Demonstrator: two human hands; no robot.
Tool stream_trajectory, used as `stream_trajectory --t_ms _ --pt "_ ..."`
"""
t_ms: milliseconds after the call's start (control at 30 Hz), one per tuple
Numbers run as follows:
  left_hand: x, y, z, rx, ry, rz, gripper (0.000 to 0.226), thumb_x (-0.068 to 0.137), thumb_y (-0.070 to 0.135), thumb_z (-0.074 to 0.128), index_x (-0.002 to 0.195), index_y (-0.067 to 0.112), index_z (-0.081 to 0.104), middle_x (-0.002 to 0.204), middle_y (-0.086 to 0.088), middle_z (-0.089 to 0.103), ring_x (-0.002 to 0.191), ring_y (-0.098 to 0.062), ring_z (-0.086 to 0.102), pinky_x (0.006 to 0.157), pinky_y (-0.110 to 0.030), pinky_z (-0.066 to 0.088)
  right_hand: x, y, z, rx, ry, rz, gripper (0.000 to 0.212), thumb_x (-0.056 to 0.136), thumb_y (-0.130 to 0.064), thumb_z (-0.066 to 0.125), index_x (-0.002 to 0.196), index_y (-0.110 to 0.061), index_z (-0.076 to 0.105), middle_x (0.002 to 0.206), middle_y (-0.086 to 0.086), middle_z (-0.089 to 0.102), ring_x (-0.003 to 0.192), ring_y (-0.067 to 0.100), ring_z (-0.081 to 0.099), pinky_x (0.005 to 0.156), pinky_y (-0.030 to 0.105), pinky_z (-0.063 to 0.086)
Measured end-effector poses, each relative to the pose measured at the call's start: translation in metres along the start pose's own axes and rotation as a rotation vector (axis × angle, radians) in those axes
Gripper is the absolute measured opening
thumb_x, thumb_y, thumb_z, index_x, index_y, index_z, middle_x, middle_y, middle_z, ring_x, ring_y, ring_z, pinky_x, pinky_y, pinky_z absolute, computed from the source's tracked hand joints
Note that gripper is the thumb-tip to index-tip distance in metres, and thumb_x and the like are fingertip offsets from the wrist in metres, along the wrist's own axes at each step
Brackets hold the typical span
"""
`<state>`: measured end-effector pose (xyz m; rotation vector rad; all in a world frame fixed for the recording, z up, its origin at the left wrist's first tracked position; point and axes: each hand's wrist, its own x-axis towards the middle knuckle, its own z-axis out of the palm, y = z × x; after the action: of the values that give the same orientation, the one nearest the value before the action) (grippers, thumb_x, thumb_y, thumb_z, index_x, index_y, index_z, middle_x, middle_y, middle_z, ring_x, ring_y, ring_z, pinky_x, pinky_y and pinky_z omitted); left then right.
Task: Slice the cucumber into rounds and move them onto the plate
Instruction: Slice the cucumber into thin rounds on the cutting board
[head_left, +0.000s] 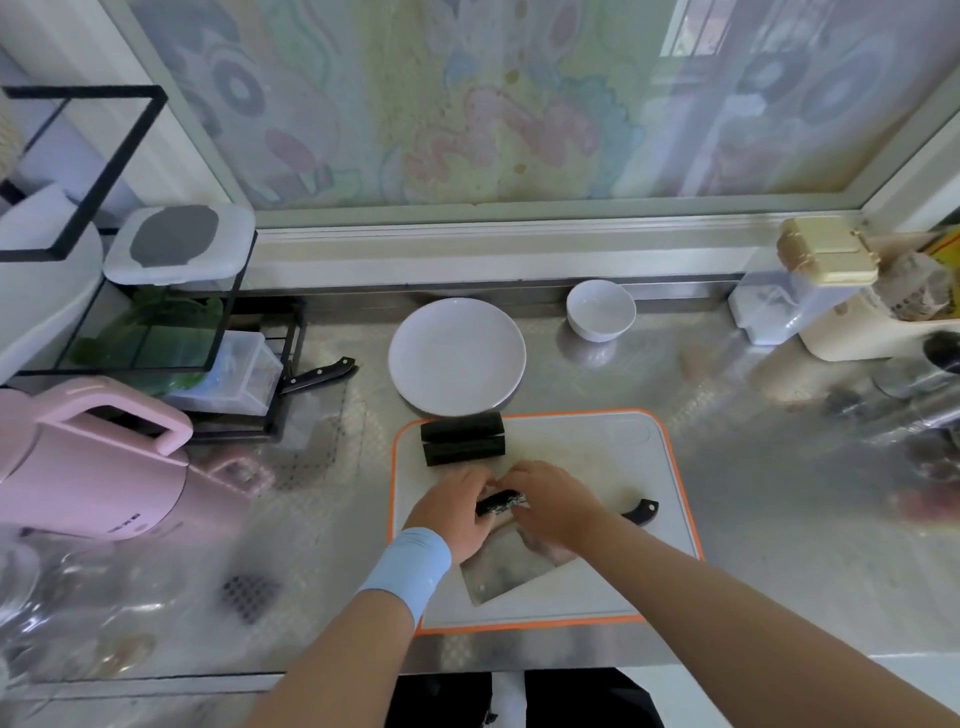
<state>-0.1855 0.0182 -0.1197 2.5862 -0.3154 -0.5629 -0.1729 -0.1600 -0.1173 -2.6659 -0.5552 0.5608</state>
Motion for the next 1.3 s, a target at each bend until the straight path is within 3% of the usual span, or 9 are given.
stream_trajectory --t_ms 100,200,400,533,767,900,1000,1167,1300 --pt "0.002 0.001 0.004 -0.012 -0.044 0.011 0.035 0.086 0.031 0.062 0.121 0.032 0.054 0.118 0.010 0.054 0.110 -0.014 0.050 0.091 -0.030 0.044 -0.022 0.024 -0.009 -0.018 0.069 0.110 0.036 0.082 -0.011 0.057 0.115 -0.023 0.064 0.114 0.001 0.057 0.109 0.023 0.052 0.091 0.030 0.040" --pt "0.003 0.002 0.007 -0.021 -0.023 -0.010 0.034 0.086 0.024 0.065 0.118 0.031 0.057 0.116 0.009 0.056 0.109 -0.015 0.051 0.093 -0.030 0.044 -0.051 0.044 -0.011 -0.140 -0.019 0.197 0.037 0.078 -0.015 0.061 0.113 -0.025 0.057 0.113 0.000 0.051 0.106 0.023 0.048 0.087 0.031 0.041" --pt "0.001 -0.008 0.002 -0.079 -0.003 -0.119 0.032 0.086 0.020 0.063 0.115 0.031 0.063 0.112 0.007 0.063 0.099 -0.015 0.058 0.087 -0.026 0.045 -0.085 0.050 0.008 -0.191 -0.050 0.157 0.051 0.072 0.002 0.050 0.118 -0.019 0.047 0.113 0.002 0.049 0.105 0.026 0.045 0.089 0.036 0.042" --pt "-0.014 -0.022 -0.012 -0.139 0.074 -0.193 0.032 0.091 0.015 0.059 0.122 0.024 0.062 0.117 0.002 0.062 0.104 -0.019 0.059 0.088 -0.027 0.044 -0.096 0.037 0.011 -0.179 -0.024 0.209 0.057 0.076 0.008 0.047 0.125 -0.019 0.041 0.115 0.001 0.047 0.108 0.025 0.044 0.088 0.039 0.042" --pt "-0.049 -0.042 -0.021 -0.242 0.197 -0.339 0.028 0.087 0.008 0.052 0.110 0.021 0.064 0.100 0.001 0.066 0.084 -0.018 0.058 0.071 -0.026 0.042 -0.118 0.028 -0.002 -0.071 0.012 0.474 0.060 0.081 -0.001 0.042 0.130 -0.035 0.037 0.118 -0.001 0.051 0.114 0.024 0.046 0.093 0.041 0.040" --pt "-0.062 -0.033 0.000 -0.208 0.131 -0.276 0.027 0.088 0.012 0.054 0.110 0.023 0.064 0.102 0.004 0.063 0.086 -0.015 0.057 0.073 -0.026 0.043 -0.119 0.017 -0.004 0.079 0.043 0.486 0.041 0.094 -0.016 0.040 0.131 -0.033 0.044 0.114 0.008 0.053 0.105 0.030 0.052 0.081 0.034 0.041" --pt "-0.064 -0.022 0.020 -0.195 0.096 -0.198 0.028 0.089 0.017 0.057 0.115 0.025 0.063 0.111 0.004 0.059 0.099 -0.017 0.058 0.087 -0.028 0.046 -0.113 0.003 -0.002 0.058 0.047 0.422 0.028 0.101 -0.028 0.037 0.127 -0.031 0.046 0.106 0.008 0.054 0.094 0.032 0.055 0.076 0.036 0.044" --pt "-0.057 -0.010 0.043 -0.158 0.105 -0.113 0.032 0.089 0.015 0.059 0.120 0.023 0.061 0.117 0.005 0.055 0.112 -0.016 0.053 0.099 -0.028 0.041 -0.100 -0.008 0.005 0.012 0.014 0.330 0.028 0.104 -0.034 0.034 0.129 -0.032 0.047 0.098 0.004 0.051 0.083 0.030 0.058 0.071 0.038 0.049" --pt "-0.057 -0.008 0.050 -0.017 0.233 -0.007 0.033 0.084 0.010 0.062 0.116 0.018 0.063 0.116 0.001 0.054 0.114 -0.018 0.046 0.099 -0.031 0.043 -0.091 -0.005 0.011 0.023 0.007 0.278 0.031 0.103 -0.030 0.036 0.133 -0.033 0.047 0.094 0.003 0.055 0.083 0.028 0.058 0.065 0.034 0.045"
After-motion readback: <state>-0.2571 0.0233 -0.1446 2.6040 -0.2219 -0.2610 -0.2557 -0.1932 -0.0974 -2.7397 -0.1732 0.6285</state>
